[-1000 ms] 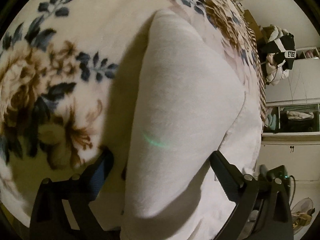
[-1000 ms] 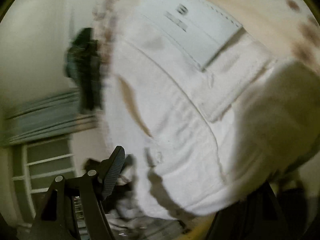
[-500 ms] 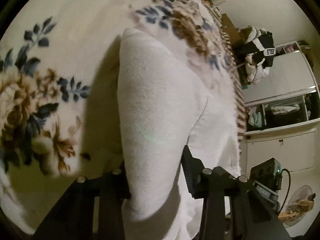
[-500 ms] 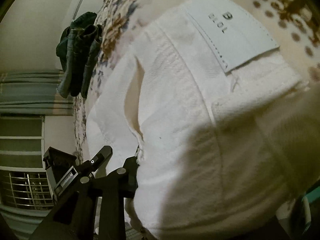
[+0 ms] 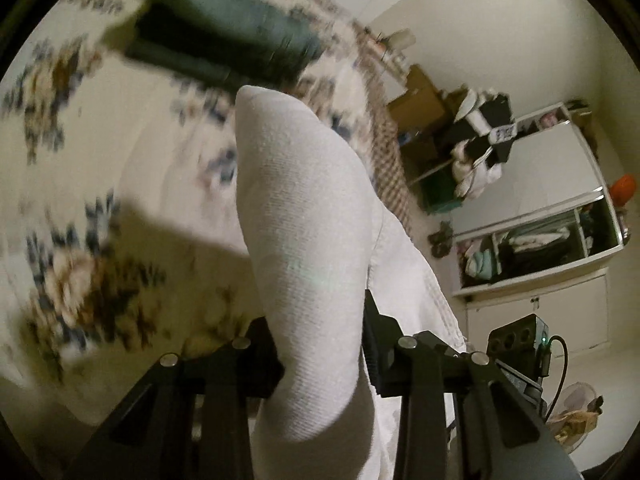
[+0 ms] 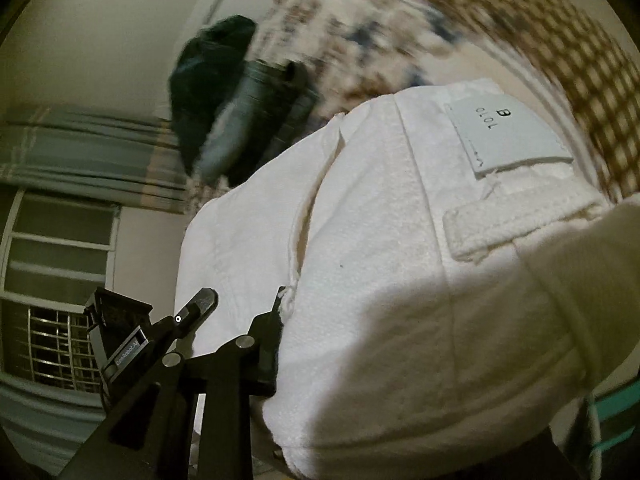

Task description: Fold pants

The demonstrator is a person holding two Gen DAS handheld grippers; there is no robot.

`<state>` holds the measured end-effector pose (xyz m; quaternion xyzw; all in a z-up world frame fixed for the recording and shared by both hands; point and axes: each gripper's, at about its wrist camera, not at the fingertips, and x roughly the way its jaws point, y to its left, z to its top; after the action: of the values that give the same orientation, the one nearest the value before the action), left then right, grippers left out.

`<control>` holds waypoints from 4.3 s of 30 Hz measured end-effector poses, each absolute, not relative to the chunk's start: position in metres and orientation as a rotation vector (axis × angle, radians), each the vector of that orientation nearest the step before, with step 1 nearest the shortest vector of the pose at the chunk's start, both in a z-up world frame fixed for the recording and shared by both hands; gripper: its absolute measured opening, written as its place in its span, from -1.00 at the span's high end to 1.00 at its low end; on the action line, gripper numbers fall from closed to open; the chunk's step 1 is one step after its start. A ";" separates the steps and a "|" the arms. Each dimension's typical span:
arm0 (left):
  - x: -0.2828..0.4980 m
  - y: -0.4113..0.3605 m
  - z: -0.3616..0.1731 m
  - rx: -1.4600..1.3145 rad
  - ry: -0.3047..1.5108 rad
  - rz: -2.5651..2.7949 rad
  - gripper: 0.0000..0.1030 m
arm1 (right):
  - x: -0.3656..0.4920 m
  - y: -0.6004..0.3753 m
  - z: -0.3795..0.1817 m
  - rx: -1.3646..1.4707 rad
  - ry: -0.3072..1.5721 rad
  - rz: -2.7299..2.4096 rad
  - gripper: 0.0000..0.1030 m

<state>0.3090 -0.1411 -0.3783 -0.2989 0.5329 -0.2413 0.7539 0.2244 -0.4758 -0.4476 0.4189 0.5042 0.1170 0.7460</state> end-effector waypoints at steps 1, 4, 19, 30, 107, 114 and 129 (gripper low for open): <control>0.320 -0.136 -0.371 -0.657 1.147 -0.529 0.42 | 0.237 -0.472 -0.433 0.903 1.089 0.264 0.44; 0.373 -0.119 -0.351 -0.677 1.088 -0.541 0.42 | 0.293 -0.453 -0.395 0.871 1.037 0.282 0.44; 0.715 0.009 -0.390 -0.656 1.006 -0.522 0.42 | 0.651 -0.320 -0.418 0.845 0.902 0.301 0.44; 0.733 0.049 -0.491 -0.607 1.128 -0.421 0.33 | 0.683 -0.313 -0.513 0.974 1.092 0.237 0.25; 0.264 -0.045 -0.026 -0.033 0.649 0.005 -1.00 | 0.154 -0.254 0.074 0.017 0.635 -0.046 -1.00; 0.252 -0.042 -0.031 -0.034 0.663 0.013 -1.00 | 0.152 -0.247 0.073 0.010 0.653 -0.035 -1.00; 0.251 -0.043 -0.028 -0.013 0.658 0.015 -1.00 | 0.174 -0.248 0.067 0.017 0.672 -0.013 -1.00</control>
<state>0.2512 -0.0426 -0.0279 -0.0065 0.3230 0.0072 0.9463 0.1744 -0.2479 0.0668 0.0085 0.3298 -0.0065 0.9440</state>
